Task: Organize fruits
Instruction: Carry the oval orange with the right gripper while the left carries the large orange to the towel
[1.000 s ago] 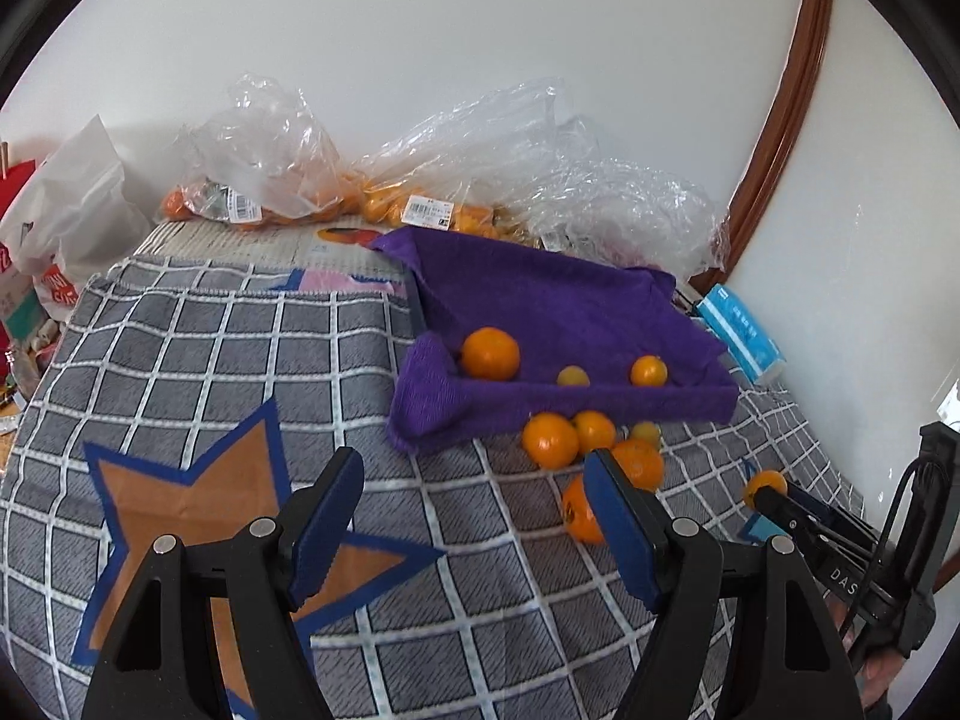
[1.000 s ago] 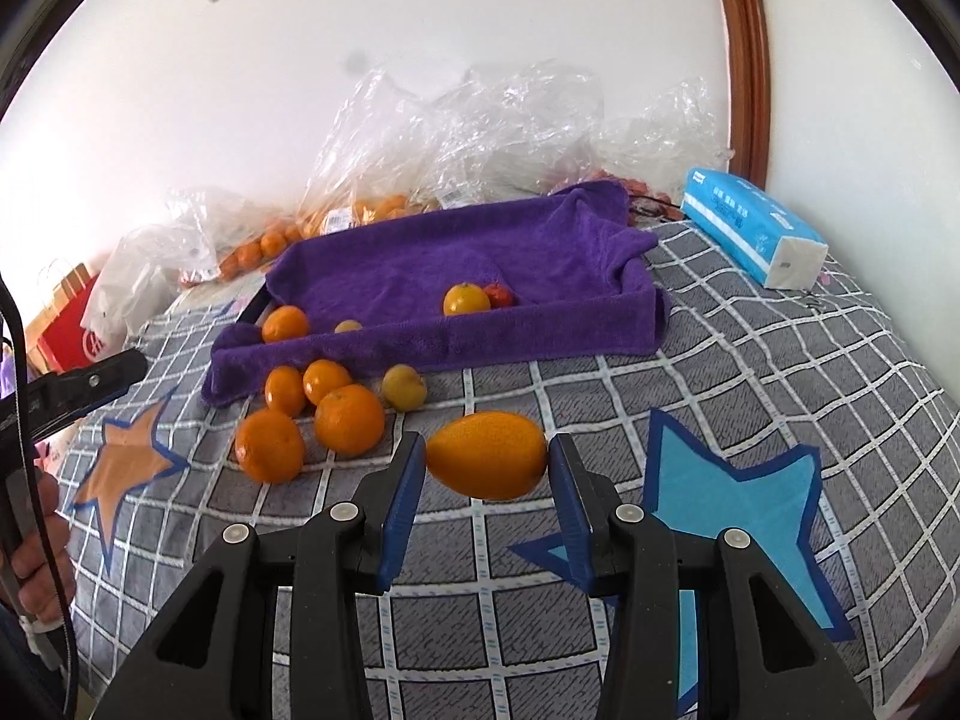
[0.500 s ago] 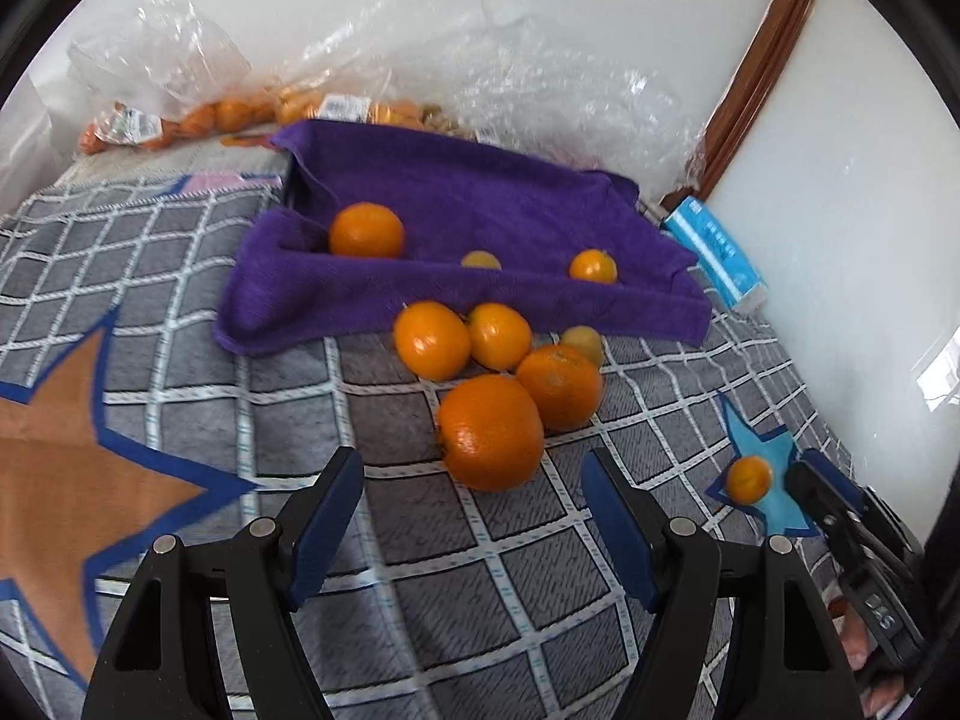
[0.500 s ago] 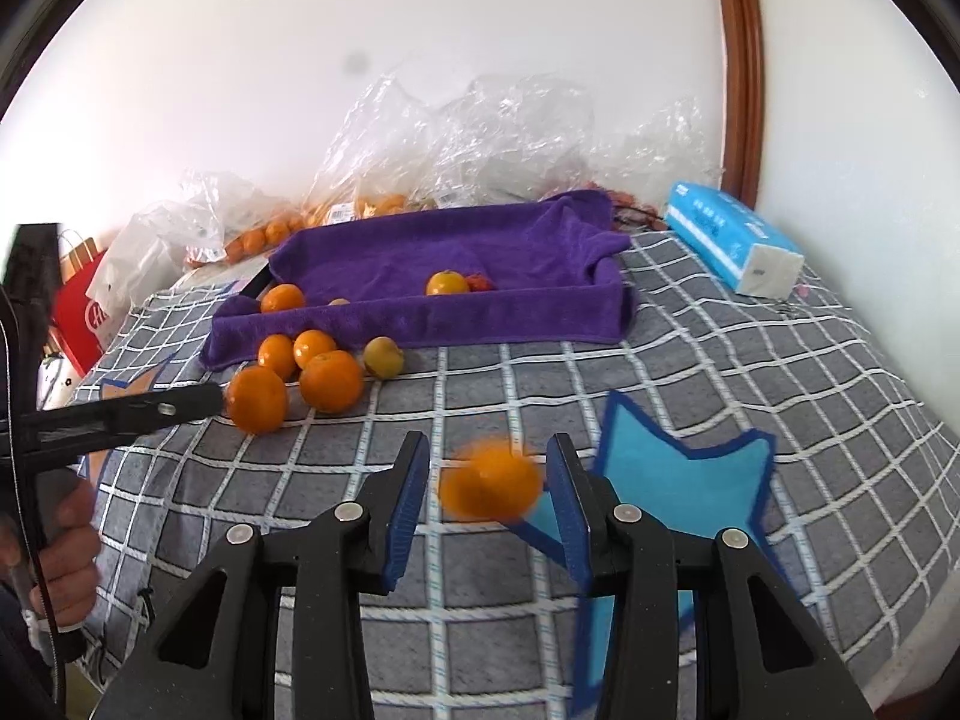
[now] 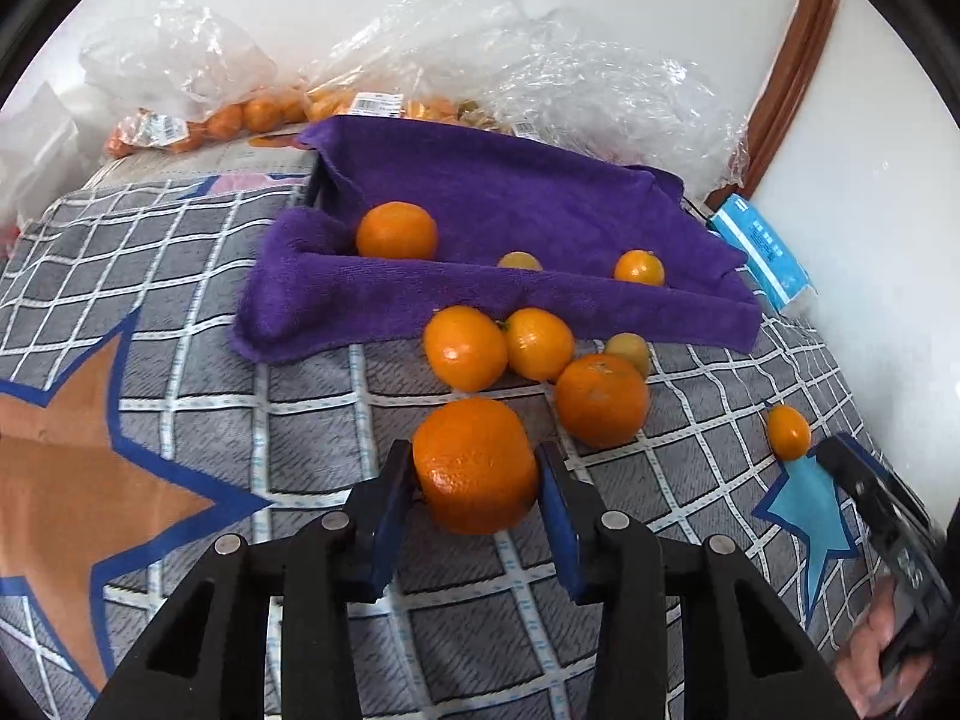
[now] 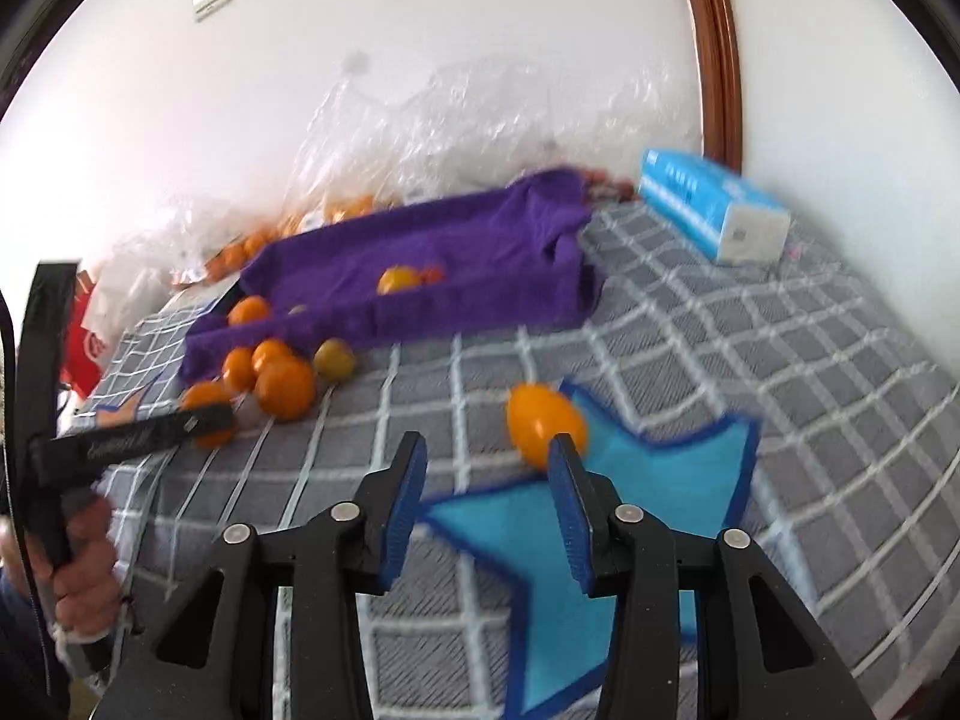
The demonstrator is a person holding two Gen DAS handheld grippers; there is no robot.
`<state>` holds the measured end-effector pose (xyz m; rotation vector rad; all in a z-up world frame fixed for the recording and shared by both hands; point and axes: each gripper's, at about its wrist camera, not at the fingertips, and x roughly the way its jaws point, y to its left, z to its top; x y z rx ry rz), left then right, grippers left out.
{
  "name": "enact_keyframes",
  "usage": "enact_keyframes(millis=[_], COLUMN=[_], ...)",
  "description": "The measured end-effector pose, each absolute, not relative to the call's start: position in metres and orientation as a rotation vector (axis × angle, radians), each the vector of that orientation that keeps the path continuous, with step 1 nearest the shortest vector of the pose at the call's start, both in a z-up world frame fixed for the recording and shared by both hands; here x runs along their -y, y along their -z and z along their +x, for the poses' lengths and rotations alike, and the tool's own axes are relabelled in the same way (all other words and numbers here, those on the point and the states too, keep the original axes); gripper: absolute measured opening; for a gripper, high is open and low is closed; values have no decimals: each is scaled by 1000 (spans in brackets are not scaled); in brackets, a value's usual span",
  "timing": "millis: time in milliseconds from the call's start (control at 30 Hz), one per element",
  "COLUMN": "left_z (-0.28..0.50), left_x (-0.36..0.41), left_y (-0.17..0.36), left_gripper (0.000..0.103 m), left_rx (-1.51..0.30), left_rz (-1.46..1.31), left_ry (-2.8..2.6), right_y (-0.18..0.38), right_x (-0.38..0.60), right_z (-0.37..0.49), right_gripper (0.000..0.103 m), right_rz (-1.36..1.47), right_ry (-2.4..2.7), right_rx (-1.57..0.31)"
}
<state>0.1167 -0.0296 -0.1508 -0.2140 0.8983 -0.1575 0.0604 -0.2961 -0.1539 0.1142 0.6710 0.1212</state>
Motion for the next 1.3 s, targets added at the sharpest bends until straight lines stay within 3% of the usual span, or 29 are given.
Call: enact_keyframes(millis=[267,367,1300], left_z=[111,111,86], left_x=[-5,-13,-39], left_y=[147,144,106], left_gripper=[39,38,38], left_rx=[-923,-910,-817], left_rz=[-323,-342,-384], left_ry=[140,125,161], right_y=[179,184,139], right_x=[318,305,242], right_z=[116,119,79], right_gripper=[43,32,32], right_rz=[188,104,56], right_ry=[-87,-70,-86], right_rx=[-828,-847,-799])
